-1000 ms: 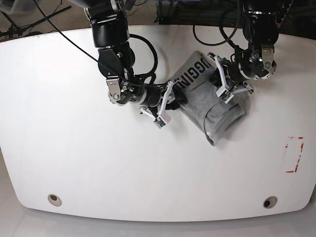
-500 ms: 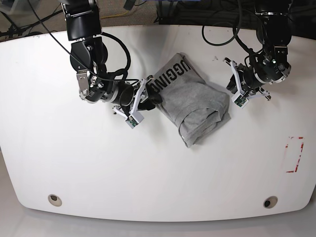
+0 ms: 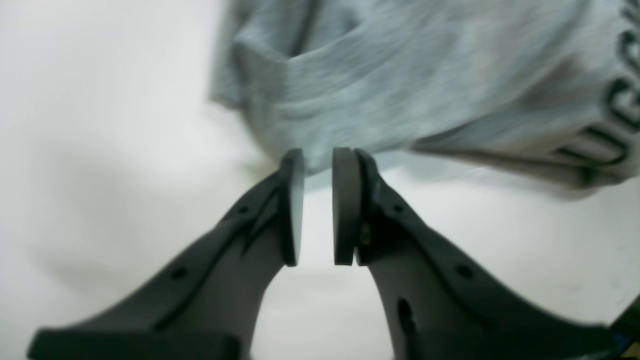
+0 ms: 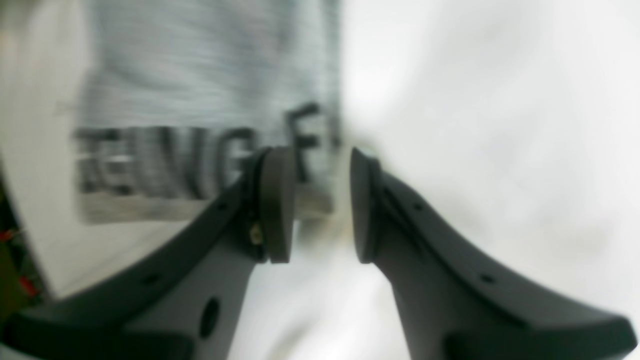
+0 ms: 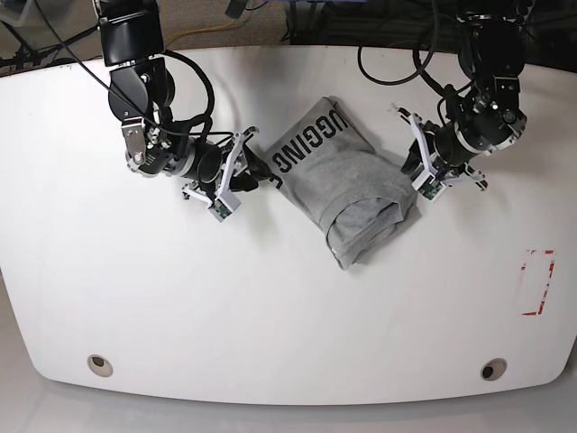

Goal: Fold the T-shirt properly
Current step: 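Grasp the folded bundle with the left gripper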

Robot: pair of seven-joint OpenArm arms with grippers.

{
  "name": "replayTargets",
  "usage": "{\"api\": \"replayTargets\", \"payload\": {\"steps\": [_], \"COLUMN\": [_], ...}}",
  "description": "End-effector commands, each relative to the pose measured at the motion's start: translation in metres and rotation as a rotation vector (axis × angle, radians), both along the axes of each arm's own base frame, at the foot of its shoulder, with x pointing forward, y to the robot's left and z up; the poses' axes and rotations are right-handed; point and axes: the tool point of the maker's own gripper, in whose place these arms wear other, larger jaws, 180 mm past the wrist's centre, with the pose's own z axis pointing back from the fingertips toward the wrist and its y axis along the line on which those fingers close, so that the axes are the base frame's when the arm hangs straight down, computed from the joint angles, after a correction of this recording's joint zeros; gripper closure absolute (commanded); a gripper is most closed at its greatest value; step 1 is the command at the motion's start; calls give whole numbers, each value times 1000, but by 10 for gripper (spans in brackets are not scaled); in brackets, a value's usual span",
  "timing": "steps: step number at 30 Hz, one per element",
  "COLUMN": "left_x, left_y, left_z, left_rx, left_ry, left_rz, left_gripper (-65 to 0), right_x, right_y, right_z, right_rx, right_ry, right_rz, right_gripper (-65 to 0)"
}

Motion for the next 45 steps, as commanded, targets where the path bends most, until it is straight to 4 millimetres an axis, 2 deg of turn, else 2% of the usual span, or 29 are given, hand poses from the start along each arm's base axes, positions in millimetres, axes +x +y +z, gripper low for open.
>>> {"api": "replayTargets", "payload": {"steps": [1,4,7,9,16,20,26,32,34,37,39,42,45], "left_x": [7,7,8,9,24,30,40,49,49,49,52,51,47], "left_y": [-10,-14,-23,-27,-34,-41,-48,-76,-88,-92,-88,-83,-76], "left_z": [13,13,15,16,27,29,34,43,34,11,1,-21,-38], "left_rx": [-34,-51,-79,-93,-125,-175,-216,-340,-362,-368,-372,-332,-275], "left_ry": [-49,-49,-56,-58,-89,-84,-90,-110,-101,-62,-59,-58,-77], "left_rz": [-5,-2,3,3,47,113,176,253,241,268,304,327,330], "left_gripper": [-108,-189,-261,-272,-300,-322,-389,-429,-432,-432,-431,-431,-429], "right_x": [9,7,1,-11,-35,-42,-39,-37,-34,-30,-29,-21,-15], "right_y": [-2,3,17,26,73,86,84,65,62,58,56,37,27], "right_z": [-5,-17,-19,-21,-1,9,14,8,9,10,10,10,12], "right_rx": [-15,-42,-44,-41,22,39,40,-9,-18,-29,-33,-43,-35], "right_ry": [-20,-5,-7,5,20,18,1,-3,-9,-19,-21,-24,-26], "right_rz": [-16,-15,2,12,51,65,65,68,67,67,65,10,-37], "right_gripper": [-176,-176,-174,-174,-174,-174,-174,-174,-174,-174,-174,-174,-174]}}
